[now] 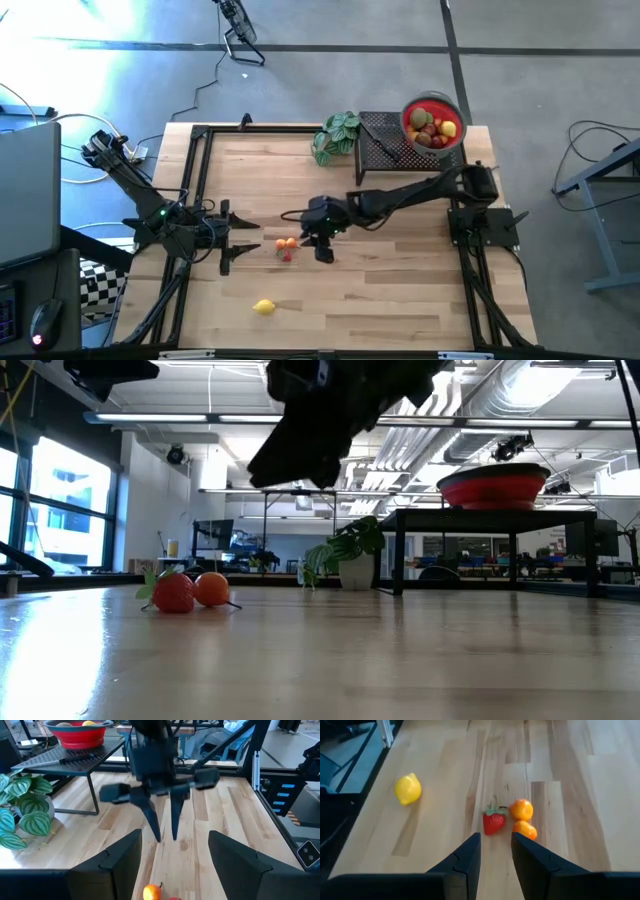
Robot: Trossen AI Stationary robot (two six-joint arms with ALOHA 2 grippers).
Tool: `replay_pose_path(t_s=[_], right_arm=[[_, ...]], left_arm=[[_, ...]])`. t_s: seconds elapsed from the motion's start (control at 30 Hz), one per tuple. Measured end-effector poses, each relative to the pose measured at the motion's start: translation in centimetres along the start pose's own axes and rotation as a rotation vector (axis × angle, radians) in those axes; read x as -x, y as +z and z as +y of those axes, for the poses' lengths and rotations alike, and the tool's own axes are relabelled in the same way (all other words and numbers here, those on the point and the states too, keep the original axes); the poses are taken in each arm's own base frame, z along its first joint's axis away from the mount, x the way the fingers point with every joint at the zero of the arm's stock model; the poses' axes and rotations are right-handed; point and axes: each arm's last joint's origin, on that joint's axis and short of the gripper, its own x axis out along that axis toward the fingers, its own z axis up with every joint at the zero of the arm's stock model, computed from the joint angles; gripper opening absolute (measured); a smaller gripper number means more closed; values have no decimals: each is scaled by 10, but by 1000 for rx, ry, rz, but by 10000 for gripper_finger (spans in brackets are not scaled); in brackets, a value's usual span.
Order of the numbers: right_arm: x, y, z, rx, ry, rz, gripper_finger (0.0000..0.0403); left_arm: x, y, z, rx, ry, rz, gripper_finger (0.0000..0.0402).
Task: Pick & Place Fruit
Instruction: Put the orange pear into the red strainer bowl
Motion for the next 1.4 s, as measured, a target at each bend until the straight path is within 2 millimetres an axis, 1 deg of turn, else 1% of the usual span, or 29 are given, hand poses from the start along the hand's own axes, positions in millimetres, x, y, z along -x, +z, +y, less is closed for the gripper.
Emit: replay_pose_path(t_s=[0.27, 0.37, 0.47, 0.57, 0.67, 0.7, 0.8, 0.9, 1.07, 1.4], right_arm=[[-32, -19, -1, 6, -4, 37, 102], [-40, -25, 0, 20, -51, 44, 112], [-42, -27, 5, 73, -86, 47, 135], [-43, -27, 10, 113, -114, 38, 168], [-43, -27, 13, 107, -120, 31, 202], [-46, -29, 12, 101, -120, 33, 211], [-54, -35, 9, 57, -148, 43, 226], [-62, -41, 5, 30, -180, 38, 227], [-72, -49, 2, 0, -182, 47, 219], [-77, -52, 0, -24, -202, 46, 215]], left_arm=[[0, 0, 0, 0, 0, 0, 222], [0, 0, 0, 0, 0, 0, 222], [0, 0, 0, 0, 0, 0, 222], [0, 0, 0, 0, 0, 0, 222], [0, 0, 0, 1, 0, 0, 222], [0, 0, 0, 1, 0, 0, 222], [0, 0, 0, 1, 0, 1, 222], [0, 0, 0, 0, -1, 1, 222], [0, 0, 0, 8, -1, 1, 222], [0, 0, 0, 8, -1, 1, 222]])
